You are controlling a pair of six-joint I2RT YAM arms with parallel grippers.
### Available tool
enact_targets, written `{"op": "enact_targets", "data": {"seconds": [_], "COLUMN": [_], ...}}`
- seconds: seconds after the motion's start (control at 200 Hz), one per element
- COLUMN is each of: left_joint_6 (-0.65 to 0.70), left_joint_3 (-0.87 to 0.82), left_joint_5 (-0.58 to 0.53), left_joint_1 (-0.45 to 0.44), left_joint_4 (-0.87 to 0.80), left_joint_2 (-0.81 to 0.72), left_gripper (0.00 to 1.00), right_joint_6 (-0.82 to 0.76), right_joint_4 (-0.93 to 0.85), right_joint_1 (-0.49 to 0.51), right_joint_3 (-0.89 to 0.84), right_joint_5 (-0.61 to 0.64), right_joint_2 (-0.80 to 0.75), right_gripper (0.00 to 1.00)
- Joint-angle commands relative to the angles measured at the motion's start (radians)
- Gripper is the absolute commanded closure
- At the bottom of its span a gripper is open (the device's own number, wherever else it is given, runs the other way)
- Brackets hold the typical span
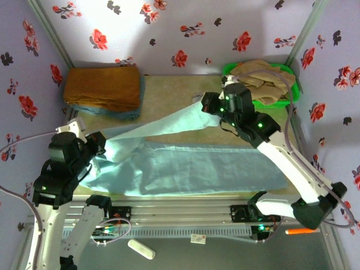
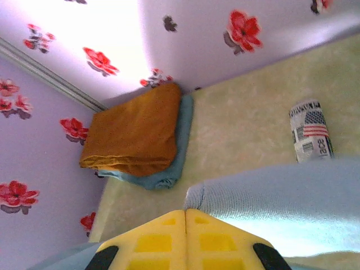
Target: Fold and stack the trousers
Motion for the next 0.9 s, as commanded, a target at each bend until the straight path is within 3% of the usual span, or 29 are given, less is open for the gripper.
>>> {"op": "enact_targets", "data": {"seconds": [0.0, 0.185, 0.325, 0.465, 0.585, 0.605, 0.64, 0.66, 0.705, 0.77, 0.82, 0.895], "left_joint_6": [0.037, 0.042, 0.075, 0.120, 0.128, 0.127, 0.126, 0.123, 0.118, 0.095, 0.084, 0.018], "left_joint_3": [0.032, 0.007, -0.005, 0.023, 0.164, 0.199, 0.284, 0.330, 0.417, 0.471, 0.434, 0.291], "left_joint_5": [-0.050, -0.036, -0.036, -0.012, 0.136, 0.163, 0.183, 0.188, 0.191, 0.196, 0.175, 0.095], "left_joint_1": [0.000, 0.000, 0.002, 0.019, 0.087, 0.100, 0.118, 0.129, 0.146, 0.159, 0.157, 0.156], "left_joint_4": [-0.019, 0.024, 0.136, 0.315, 0.429, 0.426, 0.396, 0.370, 0.317, 0.266, 0.264, 0.266], "left_joint_2": [-0.026, 0.022, 0.143, 0.396, 0.727, 0.787, 0.884, 0.932, 1.011, 1.035, 0.976, 0.814], "left_gripper": [1.00, 1.00, 1.00, 1.00, 1.00, 0.85, 0.44, 0.34, 0.24, 0.01, 0.00, 0.00], "right_joint_6": [-0.048, -0.055, -0.097, -0.093, -0.050, -0.043, -0.032, -0.026, -0.023, -0.035, -0.041, -0.048], "right_joint_4": [-0.030, -0.022, 0.000, -0.007, -0.048, -0.061, -0.083, -0.102, -0.139, -0.181, -0.197, -0.163], "right_joint_1": [0.063, 0.103, 0.094, -0.010, -0.124, -0.140, -0.163, -0.171, -0.179, -0.183, -0.184, -0.183], "right_joint_3": [-0.020, -0.050, -0.008, 0.110, 0.254, 0.282, 0.333, 0.363, 0.417, 0.473, 0.479, 0.393], "right_joint_5": [0.177, 0.276, 0.326, 0.278, 0.222, 0.189, 0.149, 0.132, 0.124, 0.099, 0.095, 0.094], "right_joint_2": [-0.059, -0.097, -0.019, 0.170, 0.383, 0.410, 0.473, 0.506, 0.562, 0.616, 0.628, 0.586], "right_gripper": [1.00, 1.00, 1.00, 1.00, 1.00, 1.00, 1.00, 1.00, 0.98, 0.77, 0.55, 0.51]}}
